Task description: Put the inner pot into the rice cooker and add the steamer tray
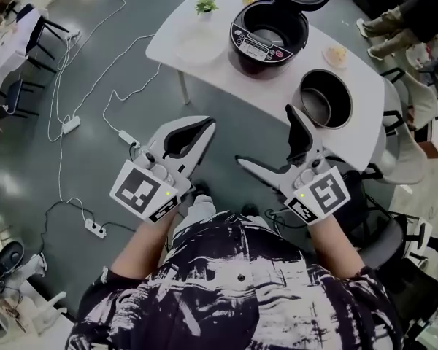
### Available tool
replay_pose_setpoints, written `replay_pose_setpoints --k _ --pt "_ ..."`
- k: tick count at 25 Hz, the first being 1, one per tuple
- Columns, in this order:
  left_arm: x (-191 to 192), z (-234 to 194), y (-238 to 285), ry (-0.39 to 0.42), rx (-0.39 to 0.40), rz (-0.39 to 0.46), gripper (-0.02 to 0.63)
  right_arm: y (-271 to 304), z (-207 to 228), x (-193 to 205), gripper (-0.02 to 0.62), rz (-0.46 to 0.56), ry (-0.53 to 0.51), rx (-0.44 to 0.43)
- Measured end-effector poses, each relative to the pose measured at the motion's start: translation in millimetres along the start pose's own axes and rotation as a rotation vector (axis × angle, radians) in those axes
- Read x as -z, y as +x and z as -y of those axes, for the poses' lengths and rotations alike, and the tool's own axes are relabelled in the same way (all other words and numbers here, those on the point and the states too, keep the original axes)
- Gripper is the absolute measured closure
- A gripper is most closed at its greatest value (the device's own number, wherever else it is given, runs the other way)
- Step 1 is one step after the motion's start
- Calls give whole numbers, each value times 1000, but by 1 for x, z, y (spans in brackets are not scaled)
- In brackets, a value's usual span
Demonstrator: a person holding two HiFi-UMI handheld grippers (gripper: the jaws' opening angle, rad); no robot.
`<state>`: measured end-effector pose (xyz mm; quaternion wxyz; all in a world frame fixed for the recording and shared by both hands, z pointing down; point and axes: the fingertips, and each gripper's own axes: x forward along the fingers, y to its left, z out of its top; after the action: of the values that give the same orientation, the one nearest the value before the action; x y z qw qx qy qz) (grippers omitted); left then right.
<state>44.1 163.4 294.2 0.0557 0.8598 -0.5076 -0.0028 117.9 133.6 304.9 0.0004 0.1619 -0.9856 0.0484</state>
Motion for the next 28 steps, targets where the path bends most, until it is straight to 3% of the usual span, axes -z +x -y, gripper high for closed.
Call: replay_pose_setpoints --k 7,14,21,28 --pt "1 -73 -9 -10 114 -15 601 57 -3 6 44 -5 15 136" --pt "-5 -100 15 -11 192 -6 601 65 15 5 44 -10 13 236" --pt "-14 -131 68 20 218 -17 601 79 70 4 44 14 20 271" --pt "-24 -158 150 63 243 -41 601 85 154 5 44 43 45 307"
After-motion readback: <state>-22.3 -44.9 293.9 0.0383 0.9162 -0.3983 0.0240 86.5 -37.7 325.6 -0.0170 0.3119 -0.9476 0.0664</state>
